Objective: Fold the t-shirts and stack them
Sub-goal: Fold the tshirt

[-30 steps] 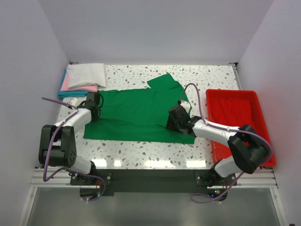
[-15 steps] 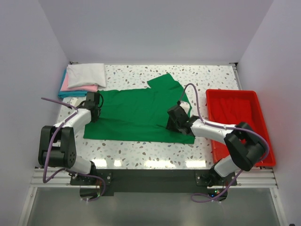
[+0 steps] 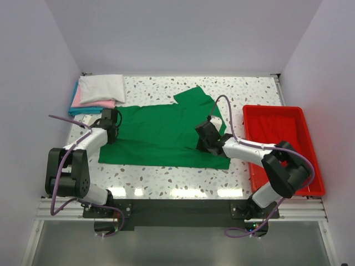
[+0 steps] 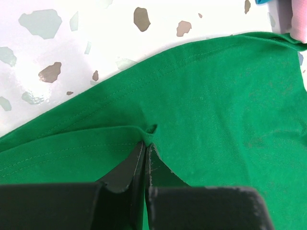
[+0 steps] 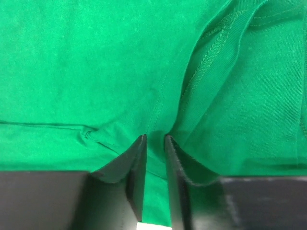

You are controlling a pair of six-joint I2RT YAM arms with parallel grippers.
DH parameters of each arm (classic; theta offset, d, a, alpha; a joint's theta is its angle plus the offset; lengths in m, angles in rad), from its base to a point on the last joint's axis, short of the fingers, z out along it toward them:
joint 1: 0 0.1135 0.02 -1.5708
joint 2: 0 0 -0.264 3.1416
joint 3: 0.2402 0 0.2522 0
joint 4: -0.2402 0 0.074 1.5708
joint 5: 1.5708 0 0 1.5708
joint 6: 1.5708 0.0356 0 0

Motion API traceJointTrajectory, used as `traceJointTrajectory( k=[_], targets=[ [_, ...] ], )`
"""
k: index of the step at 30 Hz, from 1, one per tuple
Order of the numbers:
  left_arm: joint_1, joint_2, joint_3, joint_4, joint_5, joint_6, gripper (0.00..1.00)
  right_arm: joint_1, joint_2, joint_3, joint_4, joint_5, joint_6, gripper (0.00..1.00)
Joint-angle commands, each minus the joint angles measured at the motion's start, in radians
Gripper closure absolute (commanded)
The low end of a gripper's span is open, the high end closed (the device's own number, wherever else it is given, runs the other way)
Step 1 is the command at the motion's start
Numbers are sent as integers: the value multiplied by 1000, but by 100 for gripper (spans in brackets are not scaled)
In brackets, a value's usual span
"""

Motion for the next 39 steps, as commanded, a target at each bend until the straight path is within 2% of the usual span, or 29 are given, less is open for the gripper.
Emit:
traceJointTrajectory(
  k=[1,6,15,22,39],
  targets=[
    [3,-33,-3,2,-30,10,100,4,9,40,48,46,10,85],
    [4,-35,-4,4,-29,10,100,5,9,48,39,50,4,100],
    [6,-55,-15,-7,-35,2,100,4,-48,74,-1,76,-26,100],
    [12,-86,-29,-11,-38,-3,100,4,-80,169,-54,104,-89,100],
    [59,-116,-47,-4,-20,27,100,4,1,315,-88,119,-147,100]
  ],
)
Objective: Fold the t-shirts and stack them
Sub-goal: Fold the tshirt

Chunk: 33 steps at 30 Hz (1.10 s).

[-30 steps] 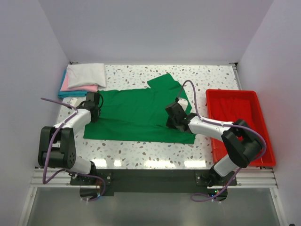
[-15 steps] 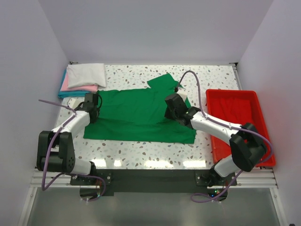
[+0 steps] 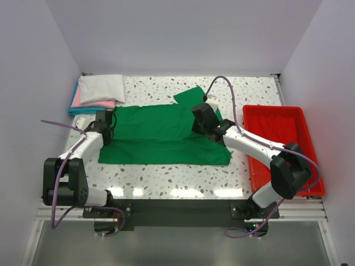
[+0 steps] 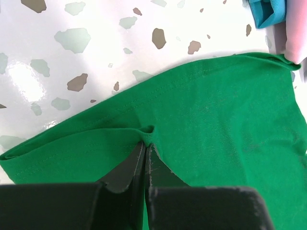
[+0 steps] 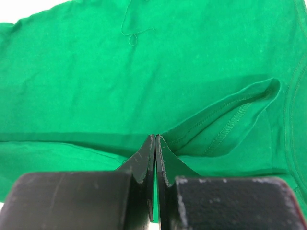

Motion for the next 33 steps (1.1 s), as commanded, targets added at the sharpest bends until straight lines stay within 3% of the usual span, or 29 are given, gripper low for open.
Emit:
traceJointTrajectory(
  k=[1,9,11,12,13,15,16,18,23,25,28,31,33],
  targets=[
    [9,-13,-8,19,-17,28,100,4,37,63,4,37,-30,100],
    [45,55,-4,71,-4,52,100,2,155,112,14,24,-50,100],
    [54,81,-1,90,1,68,91,0,182,130,15,23,-69,95],
    [58,88,1,112,15,89,84,-1,192,150,14,21,-83,89],
    [63,99,-1,132,28,109,59,-3,209,160,9,21,-102,72],
    [69,99,1,160,55,146,30,-15,218,190,-20,26,-128,53],
    [71,84,-2,166,61,158,25,-21,211,198,-32,27,-134,44],
    [69,50,-13,162,55,169,16,-51,188,195,-54,17,-143,40],
    [69,-138,-110,98,12,135,13,-118,76,122,-94,1,-132,40],
    [69,-206,-142,78,-11,124,4,-145,47,53,-71,-29,-125,42],
    [69,-261,-174,58,-11,132,2,-161,36,-4,-46,-40,-128,43],
    [68,-289,-206,42,-5,128,9,-177,74,-1,-43,-63,-131,44],
    [68,-306,-237,30,9,124,20,-179,82,-1,-46,-71,-132,45]
  ],
)
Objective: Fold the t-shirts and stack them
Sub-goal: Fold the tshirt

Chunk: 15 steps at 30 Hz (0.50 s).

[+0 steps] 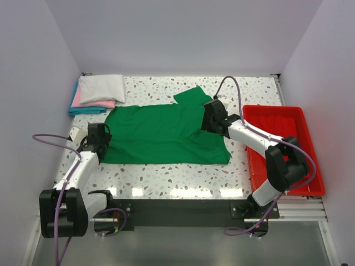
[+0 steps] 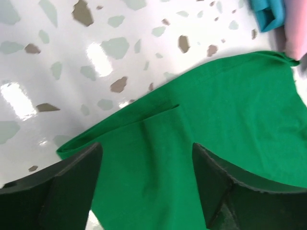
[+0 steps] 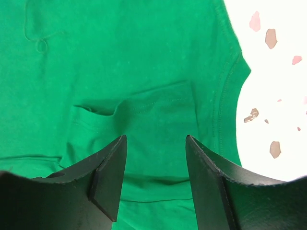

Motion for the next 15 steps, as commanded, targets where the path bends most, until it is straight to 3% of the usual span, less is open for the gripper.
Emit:
traceJointTrajectory(
  k=[1,2,8,13,15],
  targets=[
    [2,-33,-54,-38,-14,-4,23,-2,8,-5,21,-27,-6,45],
    [0,-39,-68,-41,-14,-12,29,0,2,-22,22,-32,-3,45],
    [-1,-91,-148,-46,-30,-31,38,-2,-122,-152,28,-63,39,44],
    [-1,-47,-172,-28,-19,-57,38,-2,-233,-249,24,-81,60,42],
    [-1,-16,-175,-5,-22,-66,33,0,-260,-297,24,-84,66,41]
  ],
)
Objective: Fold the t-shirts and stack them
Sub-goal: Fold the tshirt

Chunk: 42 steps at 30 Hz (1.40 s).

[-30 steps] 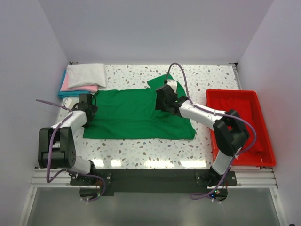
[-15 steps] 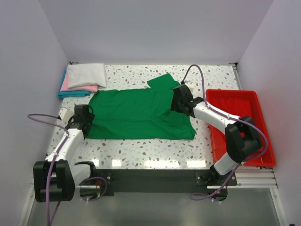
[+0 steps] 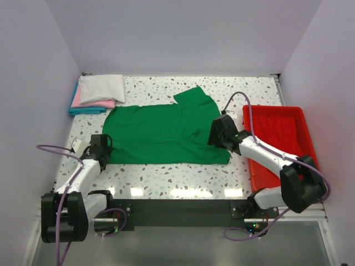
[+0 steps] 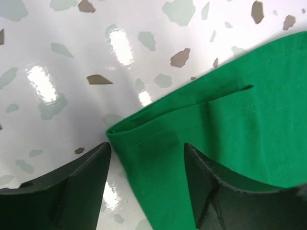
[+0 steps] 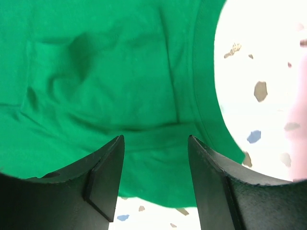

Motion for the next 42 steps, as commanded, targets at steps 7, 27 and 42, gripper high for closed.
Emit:
traceJointTrajectory(
  k=[7,27,42],
  targets=[
    [3,91,-28,122,-16,-13,49,0,-153,-135,6,-53,53,39],
    [83,-110,-55,-111,-33,-59,100,-2,-219,-259,-49,-62,171,34],
    [91,-135,-14,-139,-41,-16,100,-2,-234,-303,-77,-34,243,100]
  ],
)
